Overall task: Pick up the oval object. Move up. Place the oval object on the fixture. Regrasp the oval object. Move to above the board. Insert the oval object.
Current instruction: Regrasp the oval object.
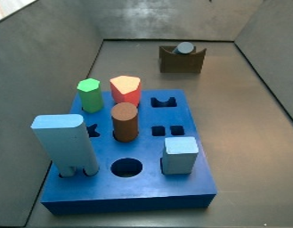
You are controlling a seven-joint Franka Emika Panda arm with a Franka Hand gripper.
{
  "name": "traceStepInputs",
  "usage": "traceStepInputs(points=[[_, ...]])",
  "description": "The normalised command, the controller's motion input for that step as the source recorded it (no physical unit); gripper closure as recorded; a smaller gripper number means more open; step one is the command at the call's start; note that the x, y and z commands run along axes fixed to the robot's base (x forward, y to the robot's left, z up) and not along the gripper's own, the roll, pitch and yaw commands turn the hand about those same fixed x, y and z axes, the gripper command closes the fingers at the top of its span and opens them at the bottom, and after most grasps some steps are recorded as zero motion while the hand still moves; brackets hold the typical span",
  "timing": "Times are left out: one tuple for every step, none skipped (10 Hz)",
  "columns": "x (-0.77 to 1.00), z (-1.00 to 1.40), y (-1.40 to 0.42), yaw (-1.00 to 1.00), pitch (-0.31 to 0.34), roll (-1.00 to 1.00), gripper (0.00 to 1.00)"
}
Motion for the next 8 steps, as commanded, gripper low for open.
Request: traceStepInputs(points=[[-0.02, 0.02, -0.02, 0.02, -0.009, 1.0, 0.0], [-0.01, 0.01, -0.02, 0.02, -0.005, 1.0, 0.0], [0.01, -0.01, -0.02, 0.03, 0.0, 1.0, 0.0], [0.02, -0.01, -0.02, 0.03, 0.008, 1.0, 0.0], [0.03, 0.0, -0.02, 0.03, 0.022, 1.0, 0.0], [0.05, -0.01, -0.03, 0.04, 0.043, 1.0, 0.0], [0.07, -0.01, -0.03, 0.05, 0.064, 1.0, 0.0], [0.07, -0.01, -0.03, 0.05, 0.082, 1.0, 0.0]])
